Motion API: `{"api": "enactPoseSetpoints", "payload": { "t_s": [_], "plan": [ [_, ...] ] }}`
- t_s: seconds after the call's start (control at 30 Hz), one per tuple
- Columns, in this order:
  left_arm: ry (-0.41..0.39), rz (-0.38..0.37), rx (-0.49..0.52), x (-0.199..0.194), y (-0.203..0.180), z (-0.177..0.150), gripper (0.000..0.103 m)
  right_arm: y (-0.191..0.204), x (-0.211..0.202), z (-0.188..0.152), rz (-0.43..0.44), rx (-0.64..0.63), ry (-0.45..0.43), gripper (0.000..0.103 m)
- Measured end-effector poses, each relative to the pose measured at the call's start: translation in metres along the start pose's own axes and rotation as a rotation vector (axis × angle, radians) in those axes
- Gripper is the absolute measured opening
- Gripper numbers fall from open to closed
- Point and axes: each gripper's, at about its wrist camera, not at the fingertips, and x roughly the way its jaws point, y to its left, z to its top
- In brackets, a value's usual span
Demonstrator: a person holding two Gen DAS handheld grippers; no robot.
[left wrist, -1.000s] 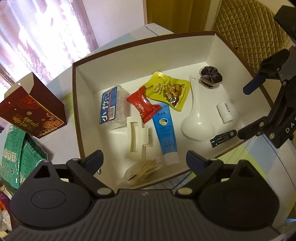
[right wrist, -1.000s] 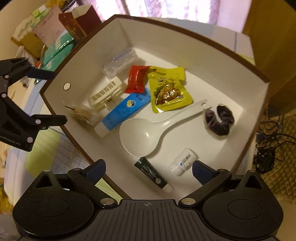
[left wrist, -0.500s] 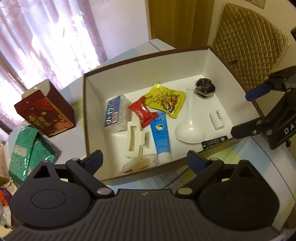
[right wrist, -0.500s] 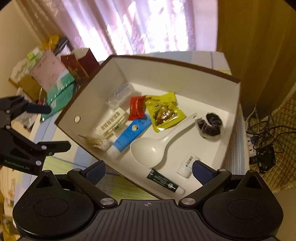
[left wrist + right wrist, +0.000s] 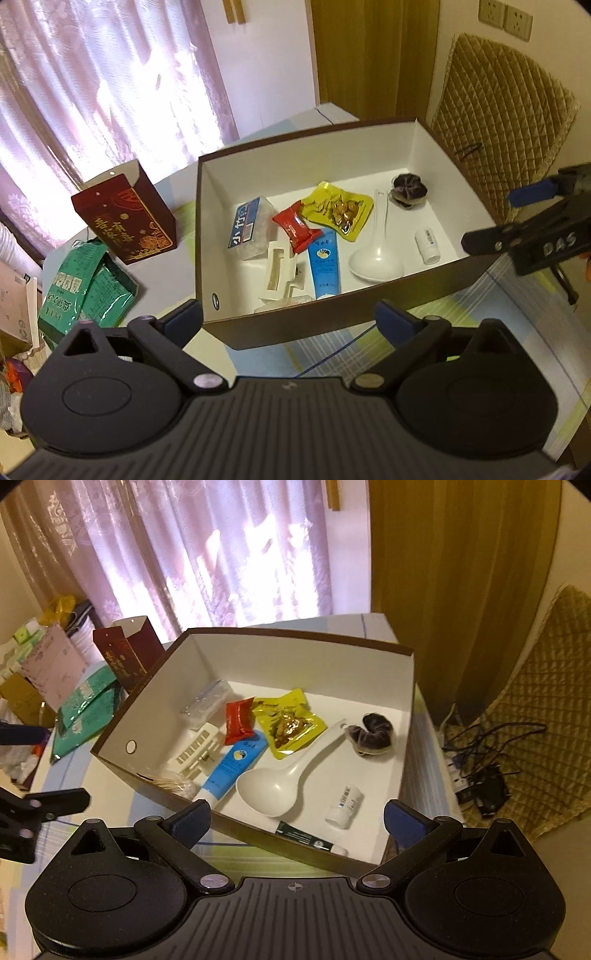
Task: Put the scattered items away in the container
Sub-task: 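Withdraw both tools up and away from the box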
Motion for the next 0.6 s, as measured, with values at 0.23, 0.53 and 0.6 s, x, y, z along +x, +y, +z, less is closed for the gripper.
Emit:
{"api": "enactPoseSetpoints", "payload": {
  "t_s": [0.23,0.53,0.6],
  "plan": [
    [-0.023,0.006,-0.039,-0.021,0.000,-0.014,0.100,0.009,-0.015,-0.015,0.005,0.045,-0.015,0.103],
    [-0.062,0.020,-0.088,-0.043,0.003,-0.033,0.100,0.011,-0.034,-0.030,0.030,0.186,-0.057,0.103],
    [-0.069,0.027,-0.091,-0.046,0.002,-0.037,0.100,0.015,-0.038,-0.033,0.010,0.169,-0.073,0.103]
  ]
}}
